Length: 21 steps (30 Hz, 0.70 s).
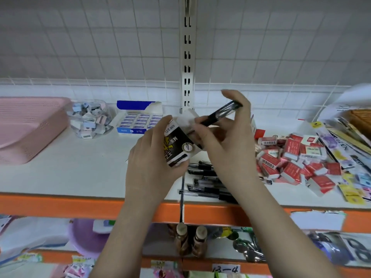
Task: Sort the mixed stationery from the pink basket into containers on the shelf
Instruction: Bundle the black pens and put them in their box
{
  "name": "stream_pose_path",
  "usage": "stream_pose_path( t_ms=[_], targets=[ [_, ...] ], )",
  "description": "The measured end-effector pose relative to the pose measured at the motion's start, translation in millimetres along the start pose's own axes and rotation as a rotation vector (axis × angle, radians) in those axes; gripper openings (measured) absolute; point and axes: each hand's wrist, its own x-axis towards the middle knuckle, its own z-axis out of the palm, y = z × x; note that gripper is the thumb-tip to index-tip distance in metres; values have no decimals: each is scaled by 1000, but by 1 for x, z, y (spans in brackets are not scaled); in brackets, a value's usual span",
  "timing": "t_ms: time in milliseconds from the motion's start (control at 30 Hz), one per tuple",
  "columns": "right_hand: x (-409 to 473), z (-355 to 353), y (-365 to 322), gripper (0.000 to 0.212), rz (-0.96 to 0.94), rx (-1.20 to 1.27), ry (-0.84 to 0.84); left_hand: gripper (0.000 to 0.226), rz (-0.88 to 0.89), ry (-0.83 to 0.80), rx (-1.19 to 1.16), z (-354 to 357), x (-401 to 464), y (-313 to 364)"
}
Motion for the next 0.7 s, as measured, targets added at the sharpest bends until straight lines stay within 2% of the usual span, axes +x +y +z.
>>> stream_pose_path(
  t_ms=[133,167,267,333,400,433,467,500,533,600,633,700],
  targets=[
    [-3,2,16,15,-112,-102,98,85,7,-22,-34,3,3,2],
    [0,1,19,22,-147,-185,89,85,7,-25,-45,4,3,3],
    [4,-3,26,30,-202,-404,-193,84,4,-35,-67,8,5,3],
    [6,-9,29,32,-109,-324,-294,83,-2,-33,-70,10,7,-1],
    [11,-22,27,24,21,-175,-166,81,-24,-46,-69,7,11,-7],
    [15,-31,30,18,55,-191,-124,80,-25,-46,-45,5,13,-12],
    [19,-40,33,15,92,-291,-162,79,-21,-45,-9,2,14,-17],
    [23,-47,38,14,155,-448,-293,79,-24,-49,18,0,16,-22],
    [26,-52,43,21,233,-631,-479,81,-37,-61,31,-1,16,-26],
    [25,-53,55,50,413,-871,-812,83,-63,-84,33,-3,16,-31],
    [23,-50,59,60,485,-913,-893,84,-69,-92,30,-3,16,-33],
    [20,-43,65,67,532,-907,-909,84,-72,-96,21,-2,17,-34]
  ],
)
